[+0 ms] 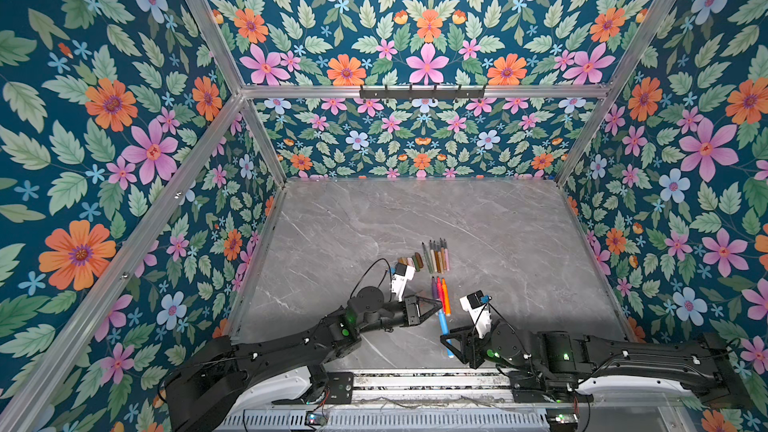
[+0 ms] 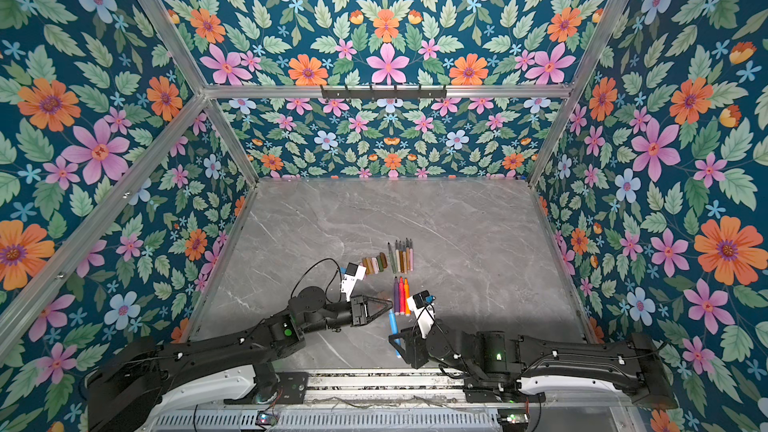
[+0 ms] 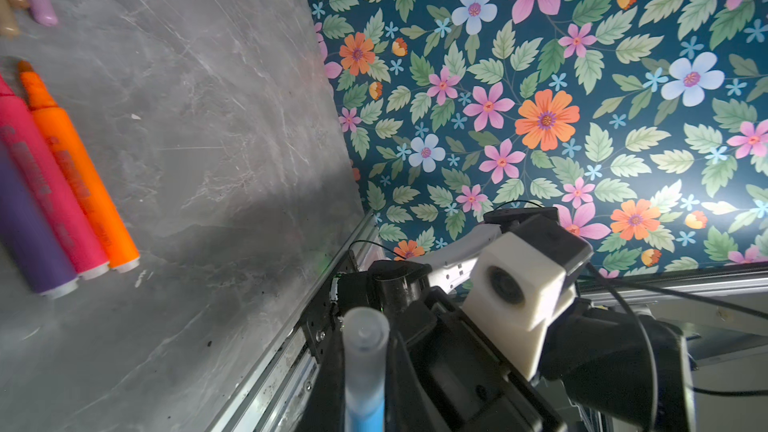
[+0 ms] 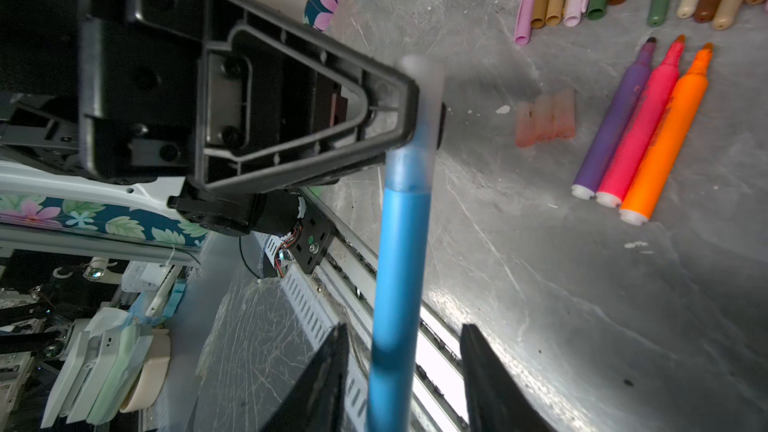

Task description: Open the pen caps

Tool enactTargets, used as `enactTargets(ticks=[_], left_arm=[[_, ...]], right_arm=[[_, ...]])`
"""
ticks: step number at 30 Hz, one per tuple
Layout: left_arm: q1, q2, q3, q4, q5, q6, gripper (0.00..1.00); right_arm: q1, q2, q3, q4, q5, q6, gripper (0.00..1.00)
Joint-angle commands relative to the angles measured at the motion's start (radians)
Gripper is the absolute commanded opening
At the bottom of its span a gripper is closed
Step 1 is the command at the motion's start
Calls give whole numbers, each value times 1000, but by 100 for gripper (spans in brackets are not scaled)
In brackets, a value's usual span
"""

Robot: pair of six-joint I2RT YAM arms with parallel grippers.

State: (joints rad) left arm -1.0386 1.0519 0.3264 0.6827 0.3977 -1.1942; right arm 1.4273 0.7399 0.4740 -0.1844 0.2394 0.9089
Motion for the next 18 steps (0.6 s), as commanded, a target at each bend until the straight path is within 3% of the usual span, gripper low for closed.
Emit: enactTargets(ticks=[1, 4, 7, 10, 13, 16, 18], left_arm=[[-10, 5, 9, 58, 10, 5, 0], [-13, 2, 6, 51, 4, 5, 0], [-13, -7, 1, 34, -7, 11, 0], [-10, -25, 9, -17, -33, 29, 0], [25, -45, 98, -196, -70, 127, 0], [136, -33, 265, -445, -104, 264, 0], [226, -9, 335, -498, -91, 296, 0]], right_arm=[[0, 15, 12, 28, -2, -18, 42], [-1, 12, 11, 36, -2, -18, 30], [0, 2, 8, 26, 6, -10, 0], [1, -8, 1, 6, 27, 12, 0], [0, 0, -23, 28, 15, 36, 0], [2, 46, -47, 86, -31, 69, 0], [2, 94, -47, 116, -63, 80, 0]])
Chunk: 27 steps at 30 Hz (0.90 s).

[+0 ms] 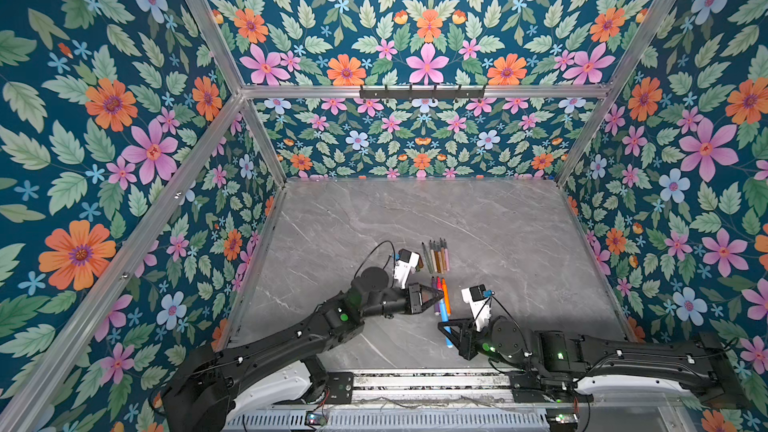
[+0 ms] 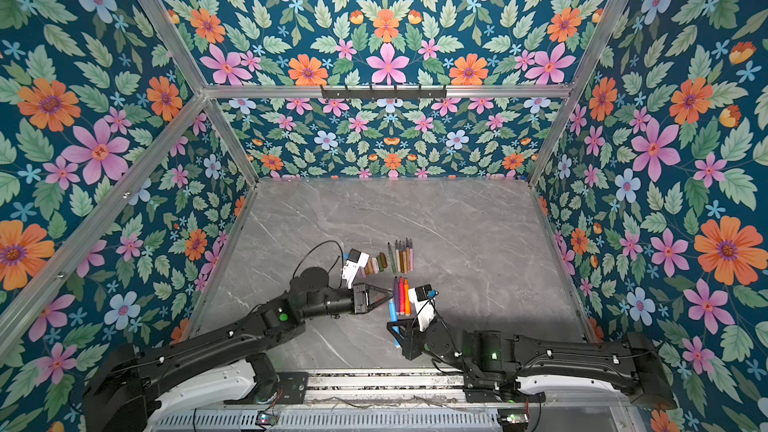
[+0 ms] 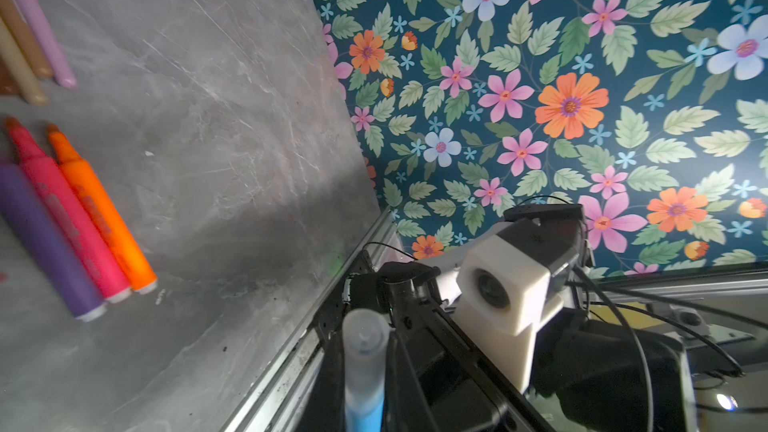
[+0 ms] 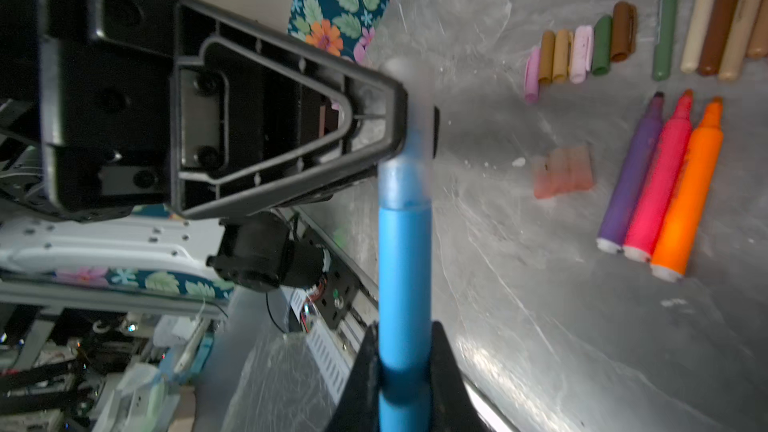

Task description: Open the pen caps

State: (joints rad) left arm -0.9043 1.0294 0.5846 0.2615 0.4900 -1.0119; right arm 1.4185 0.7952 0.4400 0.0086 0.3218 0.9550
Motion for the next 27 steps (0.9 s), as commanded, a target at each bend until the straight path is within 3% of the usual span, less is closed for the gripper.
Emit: enactTargets(ticks=[1, 4, 10, 18, 23, 27], left_arm=[[108, 31, 97, -80, -171, 119, 0], [99, 84, 139, -79, -143, 131, 0], [84, 68, -3, -4, -132, 81, 0], [83, -94, -166, -160, -218, 100, 0], [84, -78, -261, -155, -224, 83, 0], [84, -26, -306, -86, -229, 63, 0]], right_arm=[[12, 55, -5, -81, -152, 35, 0], [16, 75, 23, -140, -138, 37, 0], [16, -29, -7, -251, -48, 65, 0], [16, -236, -29, -662, 112, 149, 0], [17, -315, -23, -905, 181, 220, 0], [16, -388, -43, -971, 210, 240, 0]])
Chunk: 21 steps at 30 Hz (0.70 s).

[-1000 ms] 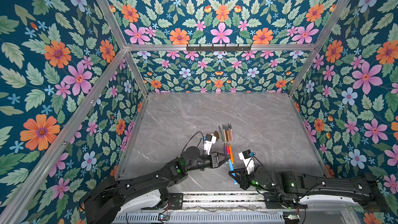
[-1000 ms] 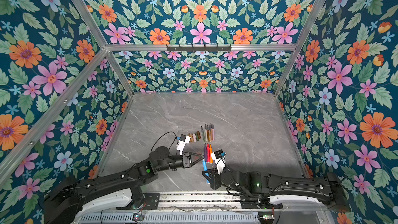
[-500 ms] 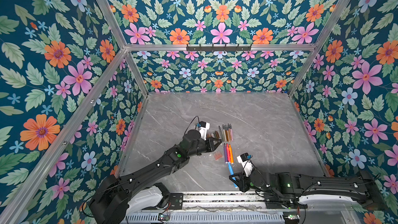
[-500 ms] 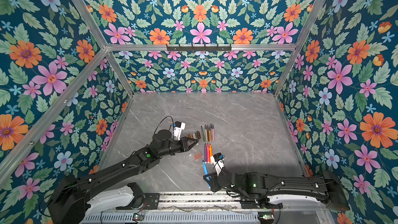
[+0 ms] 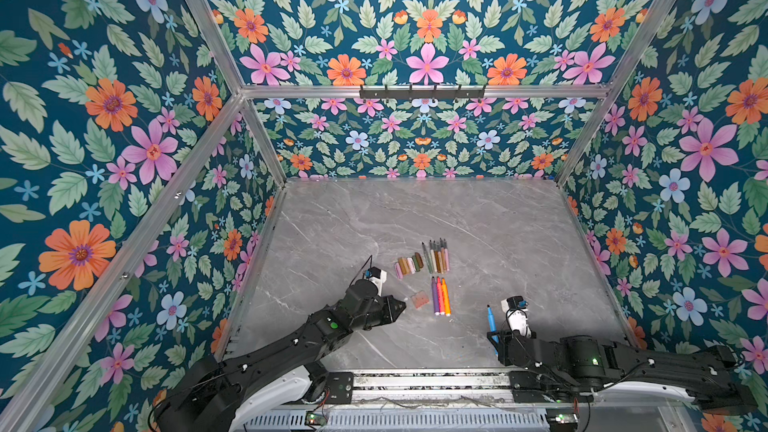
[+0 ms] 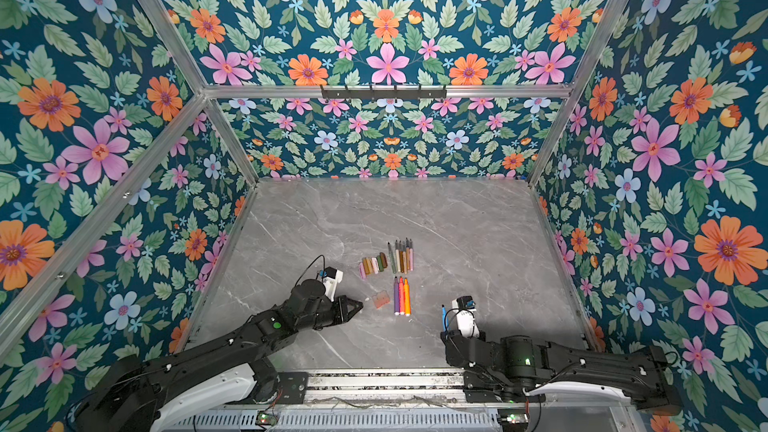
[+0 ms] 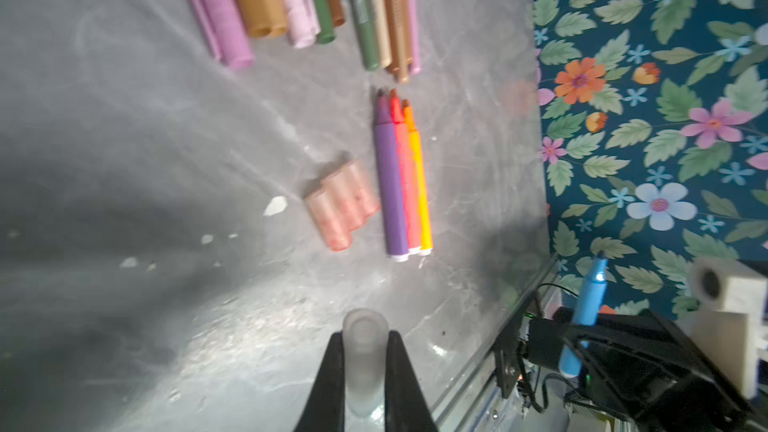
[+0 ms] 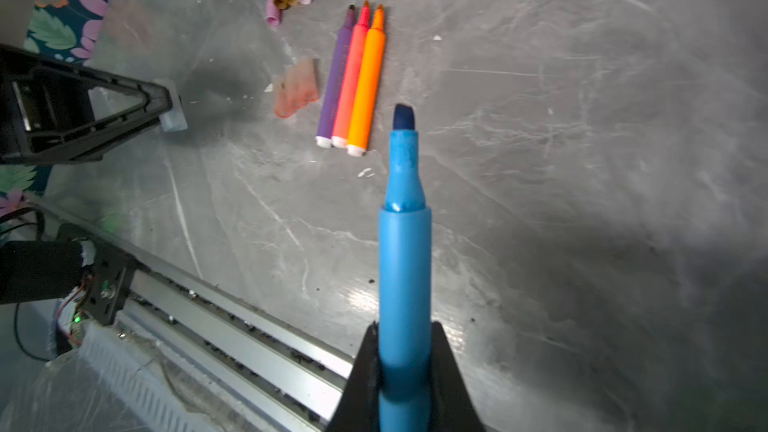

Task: Open the pen caps
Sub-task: 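Pull the clear cap off with the left gripper away from the right gripper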

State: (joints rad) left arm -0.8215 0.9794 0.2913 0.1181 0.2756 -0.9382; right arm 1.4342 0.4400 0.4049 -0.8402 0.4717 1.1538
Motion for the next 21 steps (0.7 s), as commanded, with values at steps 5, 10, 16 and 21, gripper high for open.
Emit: enactTargets(ticks=[5, 10, 16, 21], left_arm=[[1, 126, -4, 127, -2, -11, 0], [1, 215, 11, 173, 9, -10, 0], [0, 278, 9, 237, 24, -24, 0], [1, 297, 6, 258, 10, -31, 0]], right_arm=[[0, -113, -29, -95, 49, -8, 0], [0, -121, -35, -80, 28, -27, 0], [1, -118, -35, -84, 36, -22, 0], [0, -118, -36, -83, 30, -21, 0]])
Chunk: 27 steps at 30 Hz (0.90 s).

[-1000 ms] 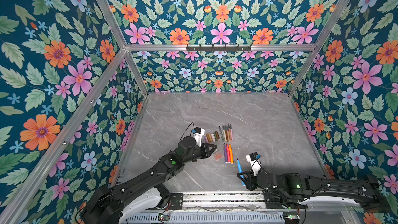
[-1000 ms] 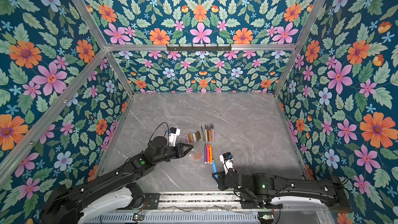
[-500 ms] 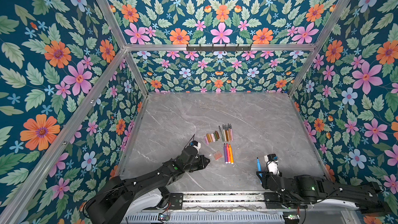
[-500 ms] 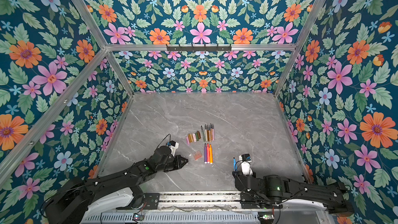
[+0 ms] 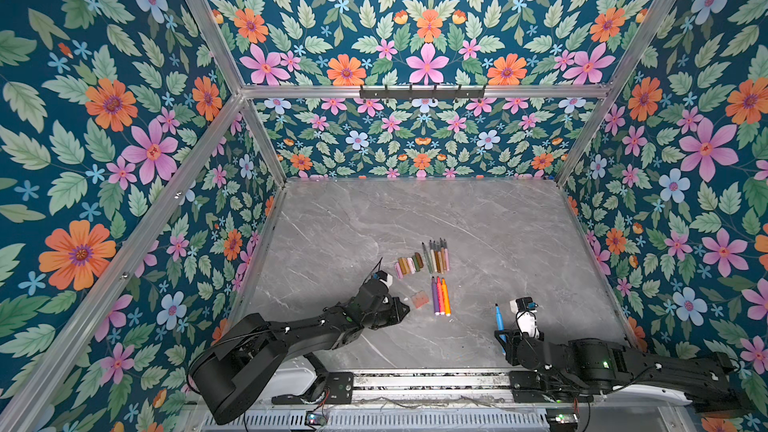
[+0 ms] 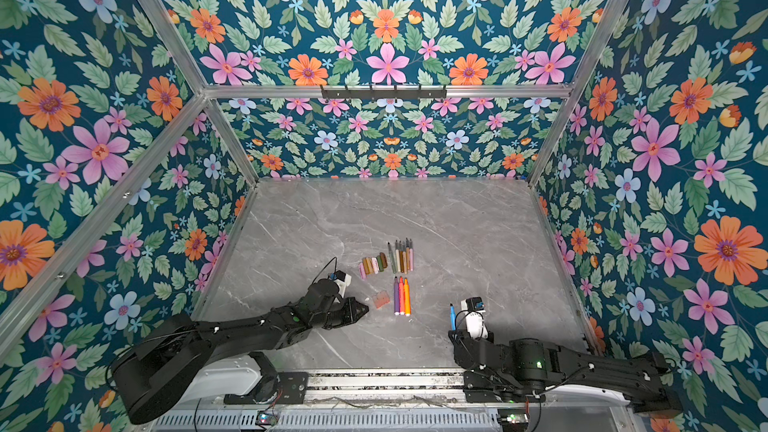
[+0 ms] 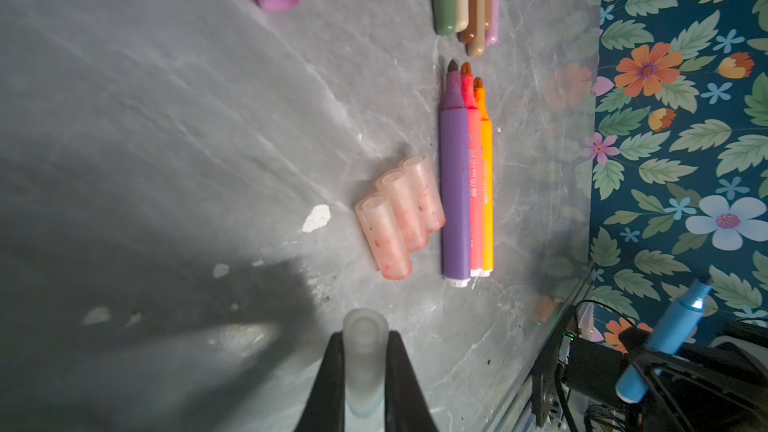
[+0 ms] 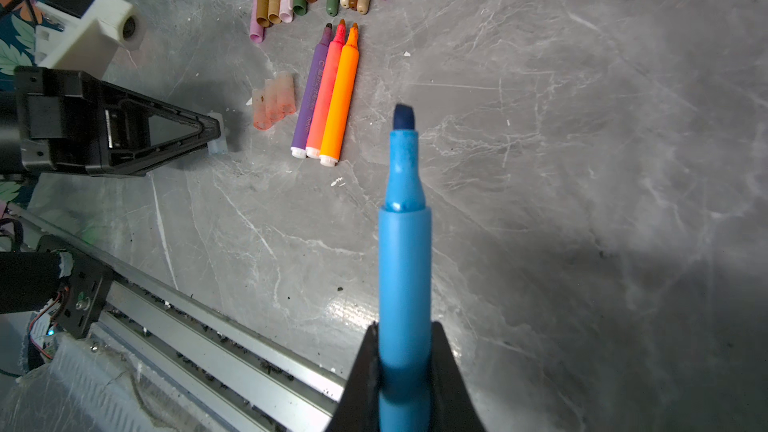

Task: Open the pen caps
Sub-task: 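Pull the clear cap off with the left gripper away from the right gripper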

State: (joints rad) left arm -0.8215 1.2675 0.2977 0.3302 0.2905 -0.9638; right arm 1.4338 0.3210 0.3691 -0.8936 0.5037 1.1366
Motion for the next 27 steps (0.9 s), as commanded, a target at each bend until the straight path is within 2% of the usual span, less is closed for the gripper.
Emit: enactTargets(ticks=[1, 13, 18, 27], left_arm=[[1, 15, 0, 52, -4, -4, 0], [1, 110, -5, 137, -13, -21, 0], [1, 145, -7, 170, 1, -29, 4], [4, 85, -7, 110, -56, -34, 9]], right_arm=[[0, 1, -1, -28, -2, -4, 0], [1, 2, 0, -30, -3, -3, 0], [1, 1, 0, -31, -2, -4, 0], [1, 1, -2, -28, -5, -3, 0]])
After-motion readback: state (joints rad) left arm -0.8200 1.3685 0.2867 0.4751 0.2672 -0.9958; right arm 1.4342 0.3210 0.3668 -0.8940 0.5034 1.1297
